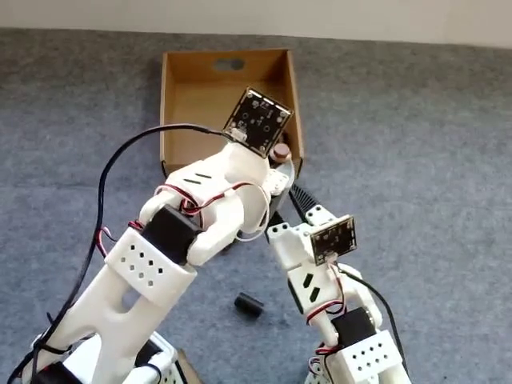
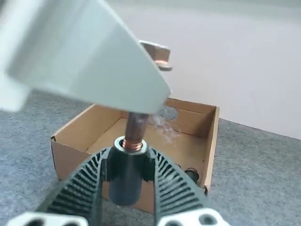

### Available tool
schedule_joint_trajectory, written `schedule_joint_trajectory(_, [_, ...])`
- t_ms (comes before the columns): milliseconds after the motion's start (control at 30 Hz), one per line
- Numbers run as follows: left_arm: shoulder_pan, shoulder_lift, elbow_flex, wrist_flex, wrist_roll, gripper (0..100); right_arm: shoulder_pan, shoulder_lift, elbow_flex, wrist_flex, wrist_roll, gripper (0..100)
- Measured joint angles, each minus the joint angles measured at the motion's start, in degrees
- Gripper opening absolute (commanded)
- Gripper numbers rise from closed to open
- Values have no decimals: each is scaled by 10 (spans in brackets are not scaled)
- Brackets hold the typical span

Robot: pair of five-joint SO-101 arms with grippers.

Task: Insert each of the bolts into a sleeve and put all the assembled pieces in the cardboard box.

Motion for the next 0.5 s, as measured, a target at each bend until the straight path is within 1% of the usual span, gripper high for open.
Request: schedule_joint_trajectory(500, [-21,-4,47,-4,1,9,-1,2,1,1,0,7])
